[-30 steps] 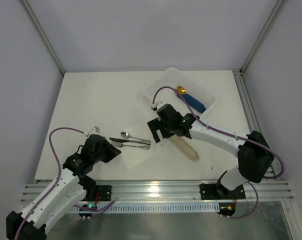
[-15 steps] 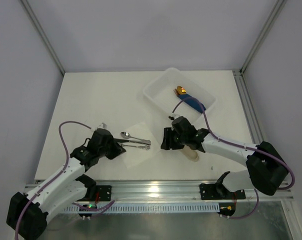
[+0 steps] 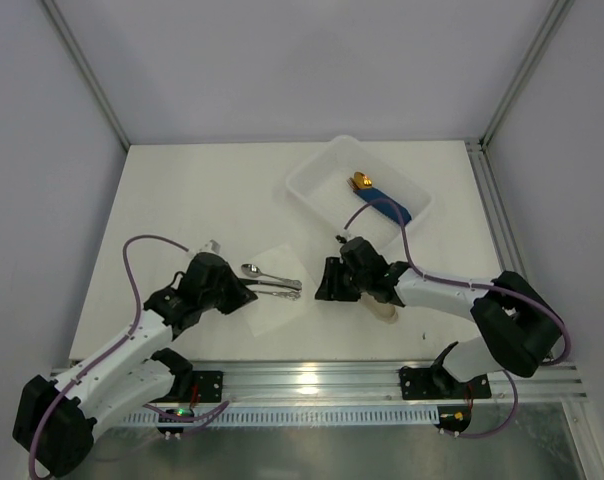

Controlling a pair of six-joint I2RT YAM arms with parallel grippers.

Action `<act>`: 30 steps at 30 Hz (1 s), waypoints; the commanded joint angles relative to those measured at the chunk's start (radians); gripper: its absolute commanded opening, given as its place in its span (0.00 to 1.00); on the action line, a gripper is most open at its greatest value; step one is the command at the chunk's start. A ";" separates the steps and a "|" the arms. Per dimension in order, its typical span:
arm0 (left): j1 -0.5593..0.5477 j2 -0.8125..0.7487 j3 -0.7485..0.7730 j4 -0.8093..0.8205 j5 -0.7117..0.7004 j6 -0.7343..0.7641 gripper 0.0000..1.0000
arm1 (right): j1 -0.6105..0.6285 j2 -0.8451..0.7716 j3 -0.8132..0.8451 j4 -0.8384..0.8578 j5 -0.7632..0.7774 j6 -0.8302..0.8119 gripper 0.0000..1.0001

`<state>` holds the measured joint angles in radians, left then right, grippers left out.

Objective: Place the utensils on the paper napkin and roll it up
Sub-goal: Roll the napkin at the center of the board.

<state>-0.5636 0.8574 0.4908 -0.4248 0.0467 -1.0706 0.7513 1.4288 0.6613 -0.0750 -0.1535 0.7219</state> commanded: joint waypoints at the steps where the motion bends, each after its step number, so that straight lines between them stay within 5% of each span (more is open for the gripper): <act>1: -0.005 0.005 0.045 0.037 0.010 0.024 0.00 | 0.002 0.030 0.007 0.067 -0.006 0.021 0.48; 12: -0.009 0.011 0.051 0.038 0.012 0.029 0.00 | 0.002 0.082 0.027 0.113 -0.031 0.011 0.47; 30: -0.025 0.038 0.055 0.037 -0.025 0.037 0.00 | 0.002 0.124 0.084 0.126 -0.081 -0.041 0.19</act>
<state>-0.5827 0.8841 0.5037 -0.4179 0.0429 -1.0599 0.7513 1.5455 0.6842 0.0143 -0.2066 0.7155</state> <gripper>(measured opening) 0.002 0.197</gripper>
